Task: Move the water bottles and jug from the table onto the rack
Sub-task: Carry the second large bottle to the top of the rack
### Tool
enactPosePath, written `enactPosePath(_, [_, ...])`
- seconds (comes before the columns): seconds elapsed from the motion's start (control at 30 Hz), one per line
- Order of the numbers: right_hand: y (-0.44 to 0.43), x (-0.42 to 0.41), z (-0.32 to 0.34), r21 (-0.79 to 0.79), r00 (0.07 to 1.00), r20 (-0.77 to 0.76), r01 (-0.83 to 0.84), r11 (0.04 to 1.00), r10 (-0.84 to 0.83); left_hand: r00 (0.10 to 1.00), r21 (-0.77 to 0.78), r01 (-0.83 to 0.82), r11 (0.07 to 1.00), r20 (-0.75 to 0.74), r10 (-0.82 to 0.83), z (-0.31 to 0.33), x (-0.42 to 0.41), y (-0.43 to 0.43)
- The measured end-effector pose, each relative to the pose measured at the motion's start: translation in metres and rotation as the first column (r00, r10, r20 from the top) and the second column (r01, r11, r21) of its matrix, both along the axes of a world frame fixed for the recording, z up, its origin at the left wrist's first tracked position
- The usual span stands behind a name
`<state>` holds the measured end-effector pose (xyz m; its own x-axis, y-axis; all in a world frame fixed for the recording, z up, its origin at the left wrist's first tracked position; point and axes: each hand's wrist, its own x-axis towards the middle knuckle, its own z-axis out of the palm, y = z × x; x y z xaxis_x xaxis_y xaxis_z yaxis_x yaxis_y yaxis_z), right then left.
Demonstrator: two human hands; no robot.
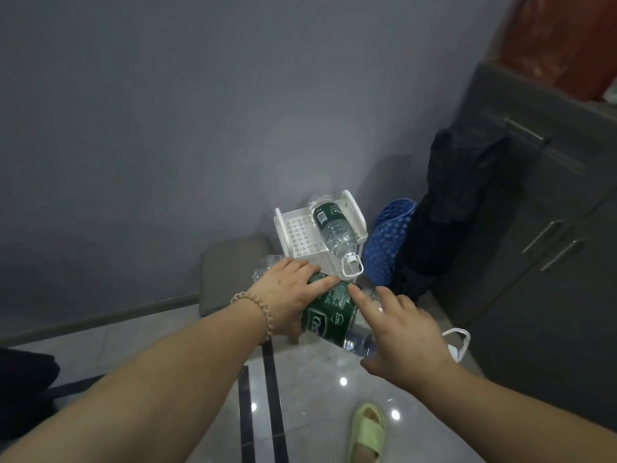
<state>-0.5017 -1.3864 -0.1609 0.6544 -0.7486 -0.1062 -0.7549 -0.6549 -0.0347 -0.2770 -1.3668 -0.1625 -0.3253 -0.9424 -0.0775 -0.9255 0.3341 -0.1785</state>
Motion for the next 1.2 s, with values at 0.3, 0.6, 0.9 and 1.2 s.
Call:
enactPosePath(0.3, [-0.126,0.052,-0.037,0.103,0.999,0.036,0.012,0.995,-0.016,1.0,0.102,0.009,0.995,0.023,-0.011,-0.025,0.05,-0.126])
enactPosePath(0.6, [-0.197,0.118,-0.085,0.249,0.97,0.018,0.231,0.941,-0.243,0.973,0.268,0.229,0.936,-0.026,-0.231,-0.069,0.115,-0.255])
enactPosePath(0.9, [-0.239,0.209,-0.119,0.364,0.864,0.028,0.46,0.81,-0.503,0.861,0.376,0.487,0.788,-0.054,-0.506,-0.107,0.184,-0.365])
enactPosePath(1.2, [-0.258,0.261,-0.163,0.442,0.772,0.025,0.561,0.7,-0.635,0.793,0.423,0.576,0.7,-0.081,-0.603,-0.162,0.218,-0.408])
